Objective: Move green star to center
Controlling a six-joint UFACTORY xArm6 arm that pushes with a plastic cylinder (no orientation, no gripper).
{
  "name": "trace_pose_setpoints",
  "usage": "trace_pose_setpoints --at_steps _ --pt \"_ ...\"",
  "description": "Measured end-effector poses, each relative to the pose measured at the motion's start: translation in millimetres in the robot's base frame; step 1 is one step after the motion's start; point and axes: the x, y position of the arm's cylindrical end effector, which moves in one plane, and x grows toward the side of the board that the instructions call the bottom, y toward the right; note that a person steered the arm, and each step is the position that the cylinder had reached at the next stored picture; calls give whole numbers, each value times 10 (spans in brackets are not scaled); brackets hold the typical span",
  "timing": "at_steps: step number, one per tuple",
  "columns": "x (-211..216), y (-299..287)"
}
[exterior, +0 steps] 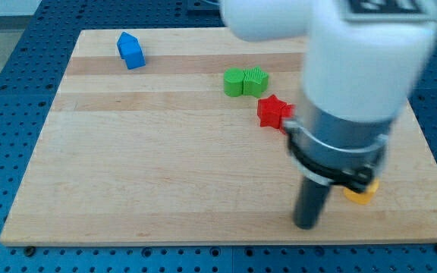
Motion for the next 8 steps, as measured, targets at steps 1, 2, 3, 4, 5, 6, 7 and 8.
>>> trace_pose_setpoints --at_steps 1,2,3,4,5,6,7,8 --pt "-33 352" --pt "-215 452" --pt "-415 452" --pt "-432 532" --pt "-18 606" --pt "72 761" --pt "-138 764" --pt "-326 764"
